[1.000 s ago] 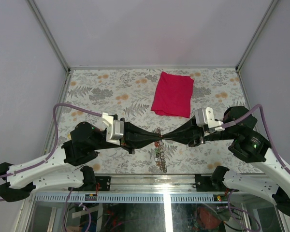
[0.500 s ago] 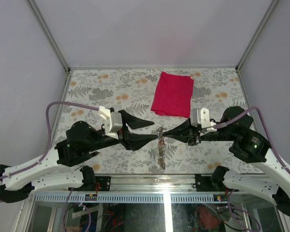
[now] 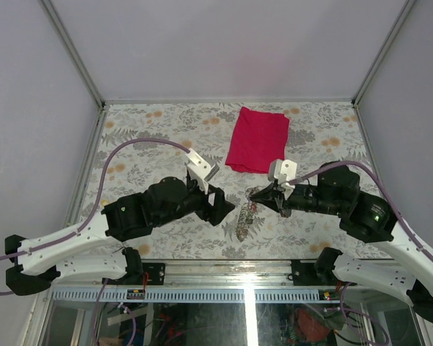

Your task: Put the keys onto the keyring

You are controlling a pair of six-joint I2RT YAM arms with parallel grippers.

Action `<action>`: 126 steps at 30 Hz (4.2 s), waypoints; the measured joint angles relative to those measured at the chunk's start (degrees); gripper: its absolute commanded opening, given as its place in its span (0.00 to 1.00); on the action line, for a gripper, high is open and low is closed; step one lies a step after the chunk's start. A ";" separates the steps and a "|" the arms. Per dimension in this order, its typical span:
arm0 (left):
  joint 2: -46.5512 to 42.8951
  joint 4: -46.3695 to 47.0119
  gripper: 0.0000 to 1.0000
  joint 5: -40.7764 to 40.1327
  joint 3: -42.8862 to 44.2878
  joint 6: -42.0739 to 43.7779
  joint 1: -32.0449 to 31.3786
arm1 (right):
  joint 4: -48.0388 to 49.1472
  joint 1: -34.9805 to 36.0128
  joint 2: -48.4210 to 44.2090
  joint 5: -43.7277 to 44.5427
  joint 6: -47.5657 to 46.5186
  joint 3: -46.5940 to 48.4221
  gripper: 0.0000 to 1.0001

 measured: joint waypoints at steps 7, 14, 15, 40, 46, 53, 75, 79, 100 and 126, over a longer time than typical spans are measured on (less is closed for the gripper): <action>2.10 -4.92 1.00 -1.79 -0.22 -8.15 1.05 | -3.56 0.00 0.79 5.46 4.31 -2.47 0.00; 9.86 -9.01 1.00 -3.50 -0.24 -16.37 1.36 | -4.15 0.02 0.61 8.22 6.47 -6.54 0.00; 10.60 -9.70 1.00 -4.24 -0.28 -17.66 1.51 | -4.13 0.00 0.22 8.44 6.73 -7.43 0.00; 16.02 -13.27 1.00 -16.65 -9.14 -34.86 34.71 | -5.97 0.02 3.17 14.71 8.39 -7.74 0.00; 15.96 -13.81 1.00 -17.70 -13.55 -38.49 39.85 | -5.86 0.02 6.45 14.67 8.72 -6.10 0.00; 15.67 -13.40 1.00 -19.08 -16.24 -38.03 54.58 | -5.90 0.02 8.13 14.27 9.70 -5.29 0.00; 21.27 -4.85 0.69 -20.04 -18.91 -32.15 83.03 | -5.46 0.02 8.17 7.10 11.39 -4.31 0.00; 23.15 -3.98 0.65 -19.82 -18.93 -31.67 83.62 | -5.46 0.02 7.82 6.80 11.23 -4.31 0.00; 30.03 0.09 0.36 -17.46 -19.43 -31.21 84.94 | -5.49 0.02 7.45 6.64 10.51 -4.33 0.00; 20.13 1.95 0.00 -10.29 -22.58 -29.64 84.72 | -5.42 0.02 5.92 7.37 9.84 -4.33 0.00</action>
